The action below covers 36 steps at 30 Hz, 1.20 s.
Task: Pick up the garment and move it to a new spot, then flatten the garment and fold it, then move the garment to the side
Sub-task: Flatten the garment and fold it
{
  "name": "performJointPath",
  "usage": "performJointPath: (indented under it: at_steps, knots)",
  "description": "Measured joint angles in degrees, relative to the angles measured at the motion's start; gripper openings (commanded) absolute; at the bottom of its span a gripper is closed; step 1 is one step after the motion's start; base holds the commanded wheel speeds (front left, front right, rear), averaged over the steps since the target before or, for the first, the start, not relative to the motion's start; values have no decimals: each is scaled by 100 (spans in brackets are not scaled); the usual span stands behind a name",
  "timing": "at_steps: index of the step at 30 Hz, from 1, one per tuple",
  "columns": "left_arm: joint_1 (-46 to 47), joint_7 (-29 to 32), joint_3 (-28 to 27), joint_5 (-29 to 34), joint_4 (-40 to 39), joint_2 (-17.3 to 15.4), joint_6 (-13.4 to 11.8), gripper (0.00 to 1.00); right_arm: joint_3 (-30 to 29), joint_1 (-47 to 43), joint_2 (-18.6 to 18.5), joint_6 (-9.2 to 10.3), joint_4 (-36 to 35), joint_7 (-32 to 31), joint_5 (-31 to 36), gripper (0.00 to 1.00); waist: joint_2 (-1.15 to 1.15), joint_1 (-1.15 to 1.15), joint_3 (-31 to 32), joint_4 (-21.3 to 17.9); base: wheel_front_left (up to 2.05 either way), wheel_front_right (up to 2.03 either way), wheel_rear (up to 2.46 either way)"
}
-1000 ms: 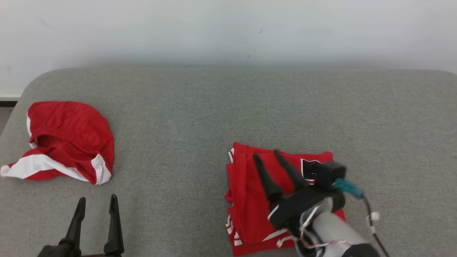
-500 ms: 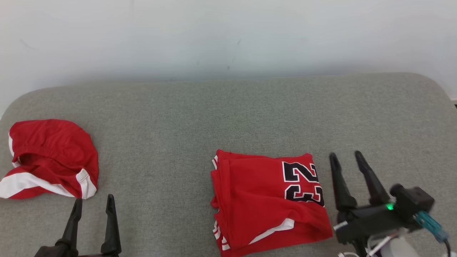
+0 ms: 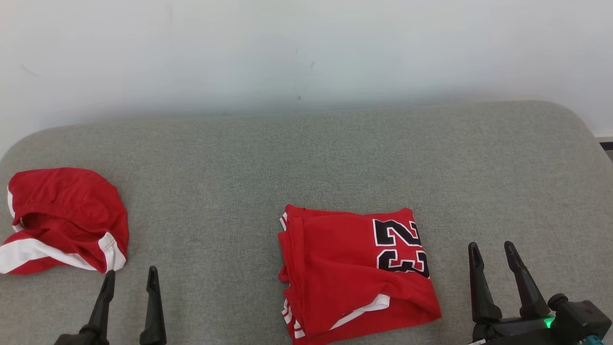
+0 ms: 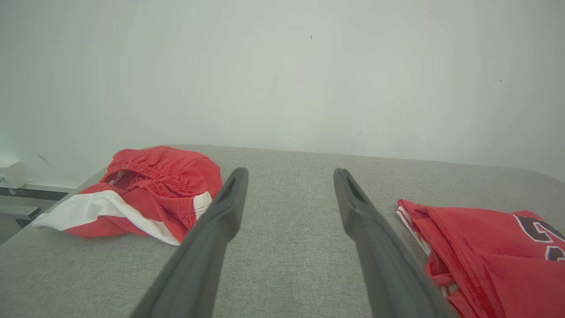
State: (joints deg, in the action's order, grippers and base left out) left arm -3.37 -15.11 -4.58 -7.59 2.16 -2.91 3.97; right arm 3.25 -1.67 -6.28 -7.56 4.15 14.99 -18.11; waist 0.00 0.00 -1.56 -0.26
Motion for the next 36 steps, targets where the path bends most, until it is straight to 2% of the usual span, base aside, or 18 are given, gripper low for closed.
performJointPath:
  at_steps: [7, 13, 18, 22, 32, 36]
  knots:
    - [-5, 0, 313, 22, 114, -3, 69, 100, 12, -14, 45, 0, -20, 0, 57, 100, 0, 0, 16, 8, 0, 0, 0]
    - [40, -1, 1230, 43, 466, 1, 263, 100, 45, 11, 63, 0, 1, 0, 60, 100, 0, 0, -46, 3, 0, 0, 0]
    - [97, -1, 2084, 7, 844, 7, 313, 100, 75, 99, 58, 0, 38, 0, 56, 100, 0, 0, -151, -57, 0, 0, 0]
    - [218, -1, 2561, -140, 1192, 12, 346, 100, 107, 203, 54, 0, 68, 0, 48, 100, 0, 0, -245, -149, 0, 0, 0]
    - [586, -1, 3075, -311, 1927, 12, 353, 100, 77, 348, 66, 0, 105, 1, 18, 100, 0, 0, -505, -415, 0, 0, 0]
    - [694, -1, 3116, -372, 2089, 7, 353, 100, 60, 399, 83, 0, 81, 1, 25, 100, 0, 1, -576, -508, 0, 0, 0]
